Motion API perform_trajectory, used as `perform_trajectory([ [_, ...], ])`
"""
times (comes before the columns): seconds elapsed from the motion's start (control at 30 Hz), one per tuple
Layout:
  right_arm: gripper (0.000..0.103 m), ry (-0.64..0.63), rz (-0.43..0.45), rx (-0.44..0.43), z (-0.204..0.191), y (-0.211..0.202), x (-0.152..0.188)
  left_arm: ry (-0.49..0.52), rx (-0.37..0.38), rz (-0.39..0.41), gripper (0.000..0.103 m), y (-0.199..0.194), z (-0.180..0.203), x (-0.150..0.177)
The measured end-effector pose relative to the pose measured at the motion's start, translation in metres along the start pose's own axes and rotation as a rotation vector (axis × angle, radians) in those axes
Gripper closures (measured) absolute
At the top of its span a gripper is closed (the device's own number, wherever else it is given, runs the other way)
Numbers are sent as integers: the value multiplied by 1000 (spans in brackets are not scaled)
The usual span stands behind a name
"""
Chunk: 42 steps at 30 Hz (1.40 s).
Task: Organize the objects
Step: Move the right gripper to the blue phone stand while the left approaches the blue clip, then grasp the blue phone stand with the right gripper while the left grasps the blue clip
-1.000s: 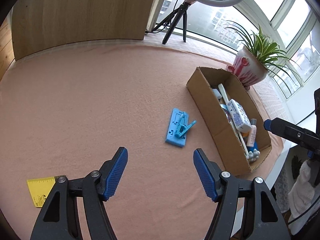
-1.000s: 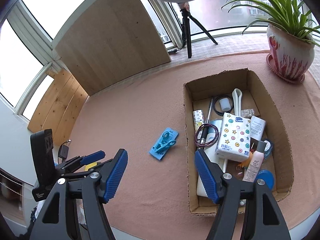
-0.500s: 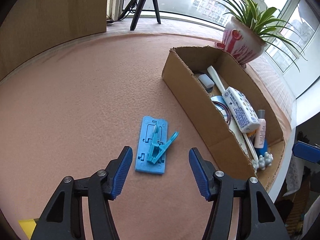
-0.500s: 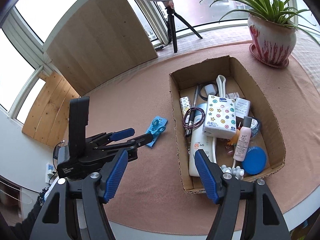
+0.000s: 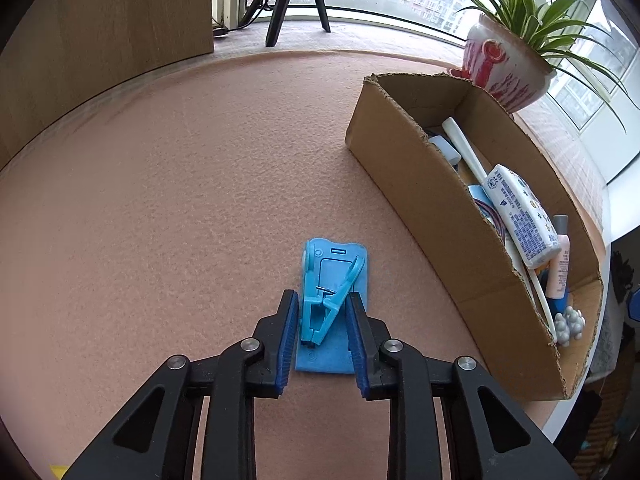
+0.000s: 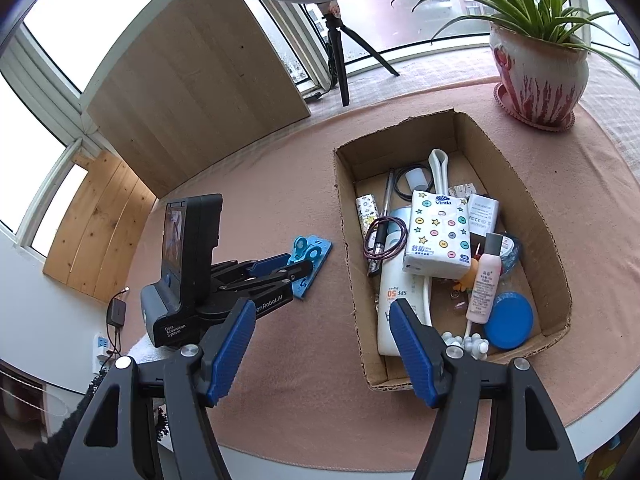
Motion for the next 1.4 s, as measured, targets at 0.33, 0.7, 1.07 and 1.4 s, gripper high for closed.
perform_trajectory([
  [0.33, 37, -55, -46, -36, -32, 26, 1, -72, -50, 10, 83, -9, -48, 7],
  [0.7, 43, -56, -172, -36, -61, 96, 13, -149, -94, 24, 83, -32, -103, 25],
  [1.07, 48, -24, -244, 160, -45, 161, 16, -201, -80, 30, 47, -42, -124, 29],
  [1.4, 54, -36, -255, 235, -37, 181, 10, -194, -84, 32, 48, -39, -122, 25],
])
Point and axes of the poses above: each gripper's, at about its wrist camera, not at the fingertips, and y roughly the way its jaws point, z to its right, x to its underside, the point moved 5 cm from there along y, roughly the way its jaws point, and after that the axes turned 8 degrees about z, right-handed, at the moved point
